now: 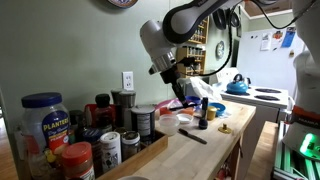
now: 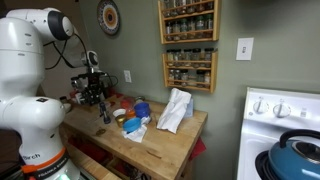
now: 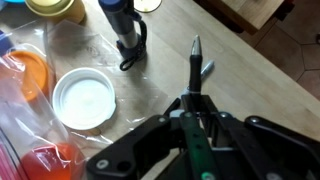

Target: Move the clear lunch box a little forward on the table, pick up the black pen and put it in the clear lunch box, pick up the black marker and put it in the clear lunch box

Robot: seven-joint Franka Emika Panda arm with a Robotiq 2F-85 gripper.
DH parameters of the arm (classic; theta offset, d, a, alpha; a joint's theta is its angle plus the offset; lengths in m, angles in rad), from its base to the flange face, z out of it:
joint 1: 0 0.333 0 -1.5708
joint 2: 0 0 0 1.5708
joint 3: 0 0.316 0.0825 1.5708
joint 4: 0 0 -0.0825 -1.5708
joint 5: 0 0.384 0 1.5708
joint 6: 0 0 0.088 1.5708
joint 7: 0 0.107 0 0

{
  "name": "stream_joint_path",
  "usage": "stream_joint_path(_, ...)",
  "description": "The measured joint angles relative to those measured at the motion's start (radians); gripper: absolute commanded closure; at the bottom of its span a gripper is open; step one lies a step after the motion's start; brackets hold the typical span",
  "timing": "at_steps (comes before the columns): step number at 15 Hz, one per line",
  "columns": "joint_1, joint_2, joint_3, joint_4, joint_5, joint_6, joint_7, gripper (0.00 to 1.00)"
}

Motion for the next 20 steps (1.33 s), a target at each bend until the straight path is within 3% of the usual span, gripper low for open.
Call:
stream_joint_path(6,0.018,0.169,-0.014,0.16,-0.078,-0.099,-0.03,0.91)
stream_joint_path(10,0.038,0.234,-0.021,0.245,-0.096,-0.147,-0.036,0.82)
stream_joint_path(13,0.055,0.278,-0.027,0.302,-0.102,-0.188,-0.036,1.0)
stream_joint_path(15,0.065,0.303,-0.032,0.333,-0.104,-0.213,-0.036,1.0)
stream_joint_path(16,0.068,0.312,-0.033,0.344,-0.104,-0.222,-0.036,0.74)
stream_joint_path(17,0.07,0.319,-0.036,0.354,-0.104,-0.228,-0.036,0.73)
stream_joint_path(20,0.071,0.331,-0.041,0.373,-0.104,-0.235,-0.036,0.51)
